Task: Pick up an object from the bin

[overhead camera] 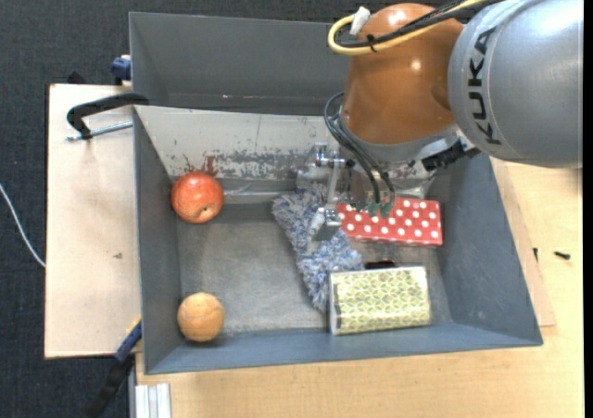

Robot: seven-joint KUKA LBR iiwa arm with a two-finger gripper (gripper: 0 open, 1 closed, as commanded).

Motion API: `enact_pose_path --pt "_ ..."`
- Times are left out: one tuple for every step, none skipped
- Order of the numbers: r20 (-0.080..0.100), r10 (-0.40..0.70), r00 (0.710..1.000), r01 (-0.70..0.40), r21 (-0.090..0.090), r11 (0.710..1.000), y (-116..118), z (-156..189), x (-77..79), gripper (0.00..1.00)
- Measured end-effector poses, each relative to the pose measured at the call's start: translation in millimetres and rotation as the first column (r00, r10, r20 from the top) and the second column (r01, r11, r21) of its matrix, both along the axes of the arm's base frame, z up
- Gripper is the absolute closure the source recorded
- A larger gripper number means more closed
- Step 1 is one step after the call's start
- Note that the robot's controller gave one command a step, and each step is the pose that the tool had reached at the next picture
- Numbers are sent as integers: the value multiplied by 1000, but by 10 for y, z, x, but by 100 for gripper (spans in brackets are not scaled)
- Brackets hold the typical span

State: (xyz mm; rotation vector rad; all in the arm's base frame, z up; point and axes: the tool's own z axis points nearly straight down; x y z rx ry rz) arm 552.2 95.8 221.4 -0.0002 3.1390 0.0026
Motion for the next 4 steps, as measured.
enact_pose_path --pt "4 -54 999 54 1 999 -397 -702 69 0" --pt "-1 -331 944 331 1 944 -532 -1293 156 0" --pt "6 -190 982 190 -1 982 -476 -1457 247 0" --pt "2 -172 985 172 -5 985 -380 -1471 325 0"
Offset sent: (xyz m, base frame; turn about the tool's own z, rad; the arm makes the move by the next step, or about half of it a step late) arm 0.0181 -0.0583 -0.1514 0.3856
